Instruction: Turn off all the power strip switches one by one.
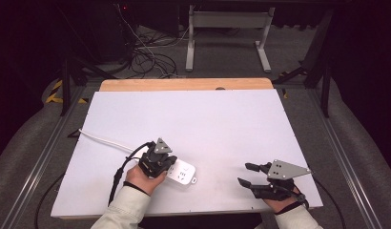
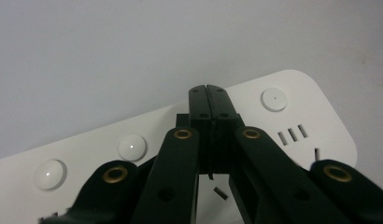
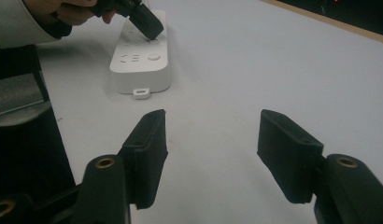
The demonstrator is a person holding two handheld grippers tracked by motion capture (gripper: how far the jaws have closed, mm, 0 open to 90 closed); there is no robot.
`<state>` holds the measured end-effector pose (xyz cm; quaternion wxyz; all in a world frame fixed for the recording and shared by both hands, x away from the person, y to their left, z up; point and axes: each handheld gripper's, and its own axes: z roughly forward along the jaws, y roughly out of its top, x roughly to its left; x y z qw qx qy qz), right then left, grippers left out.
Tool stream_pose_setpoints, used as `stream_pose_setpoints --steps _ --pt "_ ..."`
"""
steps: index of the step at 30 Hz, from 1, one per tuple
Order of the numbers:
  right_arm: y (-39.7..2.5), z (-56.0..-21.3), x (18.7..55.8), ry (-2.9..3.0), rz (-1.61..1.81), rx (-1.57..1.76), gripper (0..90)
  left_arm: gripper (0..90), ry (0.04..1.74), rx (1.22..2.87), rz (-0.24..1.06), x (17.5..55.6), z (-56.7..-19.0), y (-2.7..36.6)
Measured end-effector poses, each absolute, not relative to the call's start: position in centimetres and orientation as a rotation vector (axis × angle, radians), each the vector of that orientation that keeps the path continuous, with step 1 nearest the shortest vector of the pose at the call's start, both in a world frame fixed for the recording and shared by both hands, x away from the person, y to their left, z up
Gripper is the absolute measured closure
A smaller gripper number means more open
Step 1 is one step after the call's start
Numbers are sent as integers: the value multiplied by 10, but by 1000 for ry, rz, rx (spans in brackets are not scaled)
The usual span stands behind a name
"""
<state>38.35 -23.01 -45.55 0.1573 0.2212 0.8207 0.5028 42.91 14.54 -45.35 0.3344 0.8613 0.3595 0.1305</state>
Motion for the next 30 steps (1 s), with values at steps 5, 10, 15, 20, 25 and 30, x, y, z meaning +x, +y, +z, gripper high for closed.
stream_pose_setpoints --steps 5,10,15,20,25,30 --pt "-230 -456 384 2352 1437 633 422 900 939 2242 334 429 -455 145" --pt "-230 -456 384 2352 1442 634 422 900 935 2243 355 429 -457 144" --pt "-229 -456 384 2355 1438 637 422 900 928 2241 353 428 -458 143" --pt "-229 -457 384 2355 1438 640 422 900 912 2252 382 427 -458 142" --pt "-229 -456 384 2356 1438 639 422 900 914 2253 389 426 -459 141" --pt "-229 -456 384 2357 1439 639 422 900 923 2241 372 427 -459 142"
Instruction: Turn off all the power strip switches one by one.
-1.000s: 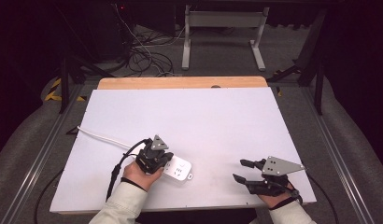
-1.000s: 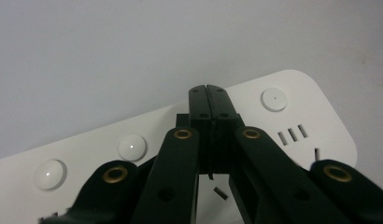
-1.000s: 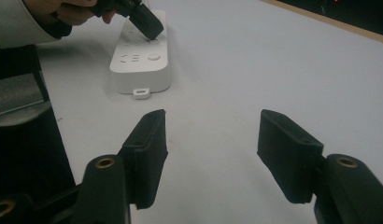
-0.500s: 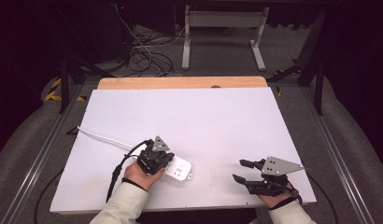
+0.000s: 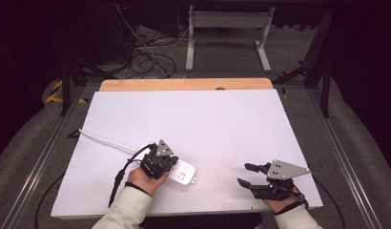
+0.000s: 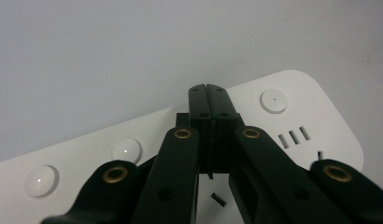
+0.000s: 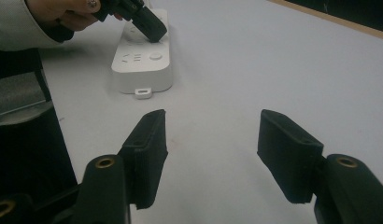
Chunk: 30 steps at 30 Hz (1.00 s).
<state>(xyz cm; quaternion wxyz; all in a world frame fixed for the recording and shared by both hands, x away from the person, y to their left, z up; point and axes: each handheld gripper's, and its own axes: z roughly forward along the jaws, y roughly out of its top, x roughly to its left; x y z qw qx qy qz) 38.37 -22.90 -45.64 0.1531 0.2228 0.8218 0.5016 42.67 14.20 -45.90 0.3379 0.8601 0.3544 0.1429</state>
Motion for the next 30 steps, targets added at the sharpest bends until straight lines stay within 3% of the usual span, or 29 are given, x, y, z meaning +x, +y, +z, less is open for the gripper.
stream_pose_setpoints --steps 21,30 --pt "-225 -457 384 2369 1435 624 422 900 935 2243 412 423 -460 139" --pt "-226 -458 385 2368 1433 626 422 900 906 2151 418 418 -435 144"
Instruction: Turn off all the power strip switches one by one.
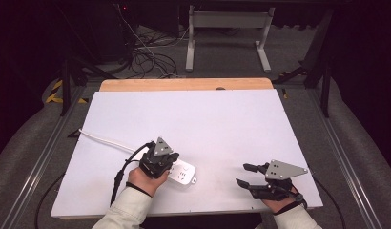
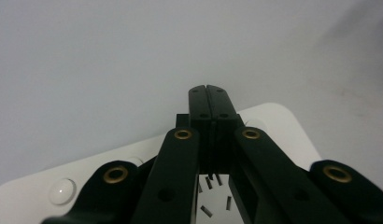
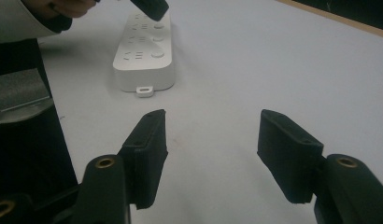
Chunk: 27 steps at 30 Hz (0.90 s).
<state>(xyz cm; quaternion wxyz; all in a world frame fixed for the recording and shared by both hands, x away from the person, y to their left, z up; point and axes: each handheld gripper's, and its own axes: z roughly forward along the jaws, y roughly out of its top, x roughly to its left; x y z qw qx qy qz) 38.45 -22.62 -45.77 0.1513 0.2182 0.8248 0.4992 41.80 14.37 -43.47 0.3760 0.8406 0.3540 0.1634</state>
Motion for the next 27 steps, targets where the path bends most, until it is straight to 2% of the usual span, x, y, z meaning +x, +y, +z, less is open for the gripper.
stream_pose_setpoints --steps 27 --pt "-228 -458 386 2369 1438 632 422 900 909 2175 477 418 -425 160"
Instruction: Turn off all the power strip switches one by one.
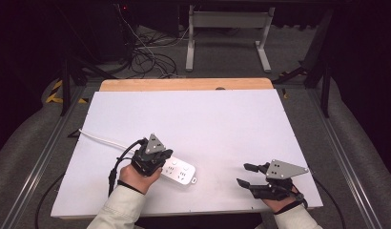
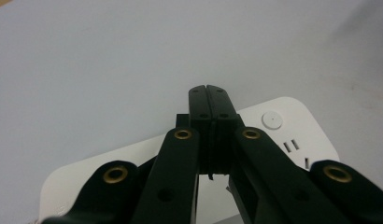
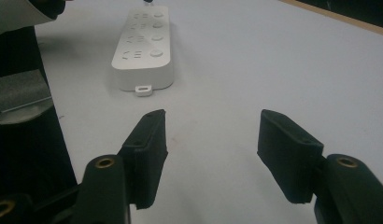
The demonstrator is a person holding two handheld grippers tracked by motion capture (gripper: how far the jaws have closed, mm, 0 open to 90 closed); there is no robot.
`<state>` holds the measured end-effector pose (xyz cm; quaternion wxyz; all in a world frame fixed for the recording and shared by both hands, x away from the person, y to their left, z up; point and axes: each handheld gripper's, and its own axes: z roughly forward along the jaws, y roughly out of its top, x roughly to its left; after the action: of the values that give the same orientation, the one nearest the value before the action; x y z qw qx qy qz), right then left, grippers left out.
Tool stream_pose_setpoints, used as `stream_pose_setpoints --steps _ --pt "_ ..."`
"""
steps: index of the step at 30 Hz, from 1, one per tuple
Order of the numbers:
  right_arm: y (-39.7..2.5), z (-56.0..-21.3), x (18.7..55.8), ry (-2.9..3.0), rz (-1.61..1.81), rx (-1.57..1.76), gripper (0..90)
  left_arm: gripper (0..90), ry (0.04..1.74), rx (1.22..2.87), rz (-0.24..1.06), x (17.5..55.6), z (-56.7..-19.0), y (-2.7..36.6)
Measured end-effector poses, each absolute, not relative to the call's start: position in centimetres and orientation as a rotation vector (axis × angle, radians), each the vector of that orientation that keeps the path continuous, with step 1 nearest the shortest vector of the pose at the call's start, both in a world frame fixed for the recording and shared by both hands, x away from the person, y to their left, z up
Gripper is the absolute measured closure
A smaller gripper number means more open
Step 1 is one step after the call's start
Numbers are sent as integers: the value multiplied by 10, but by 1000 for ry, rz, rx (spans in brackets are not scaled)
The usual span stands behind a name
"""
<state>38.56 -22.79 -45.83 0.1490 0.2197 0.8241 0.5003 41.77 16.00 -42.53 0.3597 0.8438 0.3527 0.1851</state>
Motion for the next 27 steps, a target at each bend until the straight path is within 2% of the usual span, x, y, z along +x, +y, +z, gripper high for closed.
stream_pose_setpoints --steps 14,27 --pt "-229 -458 385 2368 1439 635 421 900 985 2165 484 428 -429 186" --pt "-229 -458 385 2370 1436 629 421 900 981 2220 442 435 -444 181"
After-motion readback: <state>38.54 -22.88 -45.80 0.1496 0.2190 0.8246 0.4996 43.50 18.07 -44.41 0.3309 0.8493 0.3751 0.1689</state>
